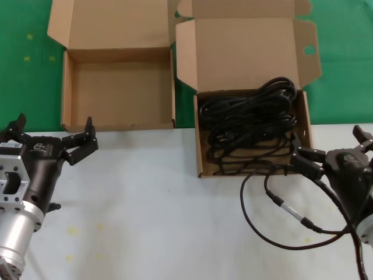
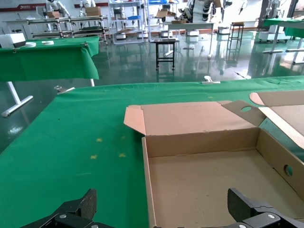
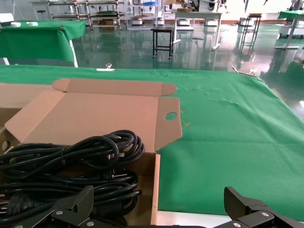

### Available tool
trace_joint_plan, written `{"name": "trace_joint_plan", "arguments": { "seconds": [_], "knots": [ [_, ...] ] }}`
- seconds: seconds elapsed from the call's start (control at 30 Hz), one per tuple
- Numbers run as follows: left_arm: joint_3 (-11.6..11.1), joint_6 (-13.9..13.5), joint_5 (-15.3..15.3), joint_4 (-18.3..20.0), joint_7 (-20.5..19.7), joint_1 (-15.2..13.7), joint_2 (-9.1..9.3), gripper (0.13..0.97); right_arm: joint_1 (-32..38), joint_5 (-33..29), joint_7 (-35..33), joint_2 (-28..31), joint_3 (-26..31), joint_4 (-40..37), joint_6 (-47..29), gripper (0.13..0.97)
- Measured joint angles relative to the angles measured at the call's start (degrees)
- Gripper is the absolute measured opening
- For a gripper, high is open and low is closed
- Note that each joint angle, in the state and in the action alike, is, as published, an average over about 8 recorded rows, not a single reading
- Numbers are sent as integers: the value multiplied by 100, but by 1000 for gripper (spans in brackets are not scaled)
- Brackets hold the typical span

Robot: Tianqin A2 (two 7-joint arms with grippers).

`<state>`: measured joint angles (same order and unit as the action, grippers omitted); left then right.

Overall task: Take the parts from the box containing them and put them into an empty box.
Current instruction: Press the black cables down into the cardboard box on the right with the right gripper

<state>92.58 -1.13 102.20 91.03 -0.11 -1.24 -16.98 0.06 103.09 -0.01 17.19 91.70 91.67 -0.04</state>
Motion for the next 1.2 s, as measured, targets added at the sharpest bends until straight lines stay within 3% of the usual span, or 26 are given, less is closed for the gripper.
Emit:
{"name": "trace_joint_plan", "arguments": {
  "seconds": [0.73,0.93,1.2],
  "knots": [
    [0,0,0,0,0,0,0,966,6,59,23,186,120,72,47,966],
    [0,0,0,0,0,0,0,961,153,382,29,1109,741,371,227,966],
    [0,0,0,0,0,0,0,932,1185,1062,-423,2975,2384,751,374,966]
  ]
}}
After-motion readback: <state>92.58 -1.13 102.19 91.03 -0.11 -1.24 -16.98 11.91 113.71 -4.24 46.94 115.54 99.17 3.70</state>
